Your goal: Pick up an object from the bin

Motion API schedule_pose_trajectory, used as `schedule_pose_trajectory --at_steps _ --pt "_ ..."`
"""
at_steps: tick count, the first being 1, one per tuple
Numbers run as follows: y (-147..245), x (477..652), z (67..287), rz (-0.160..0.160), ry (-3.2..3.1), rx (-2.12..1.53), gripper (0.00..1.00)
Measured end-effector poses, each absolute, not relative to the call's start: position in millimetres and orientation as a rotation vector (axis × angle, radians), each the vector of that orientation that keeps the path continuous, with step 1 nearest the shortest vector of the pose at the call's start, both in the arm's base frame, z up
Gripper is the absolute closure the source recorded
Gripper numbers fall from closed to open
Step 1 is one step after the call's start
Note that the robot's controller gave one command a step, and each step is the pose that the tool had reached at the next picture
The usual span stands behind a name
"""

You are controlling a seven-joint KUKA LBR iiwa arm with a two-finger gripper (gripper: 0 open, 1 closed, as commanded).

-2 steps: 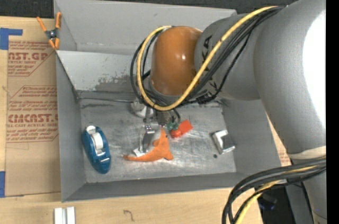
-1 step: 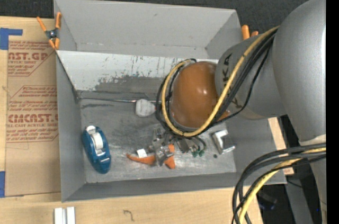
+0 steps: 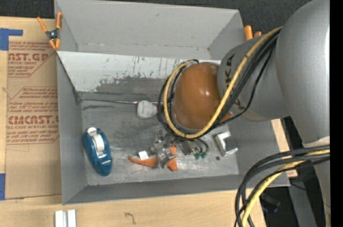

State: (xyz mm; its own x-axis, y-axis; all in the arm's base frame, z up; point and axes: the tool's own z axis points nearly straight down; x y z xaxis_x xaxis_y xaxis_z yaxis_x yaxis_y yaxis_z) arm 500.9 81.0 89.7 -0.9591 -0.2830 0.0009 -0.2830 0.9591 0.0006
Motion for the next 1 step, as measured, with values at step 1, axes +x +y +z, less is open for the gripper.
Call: schedule_pose_trajectory --at_steps 1 --pt "81.9 507.5 235.1 0.000 -3.123 0.372 1.00"
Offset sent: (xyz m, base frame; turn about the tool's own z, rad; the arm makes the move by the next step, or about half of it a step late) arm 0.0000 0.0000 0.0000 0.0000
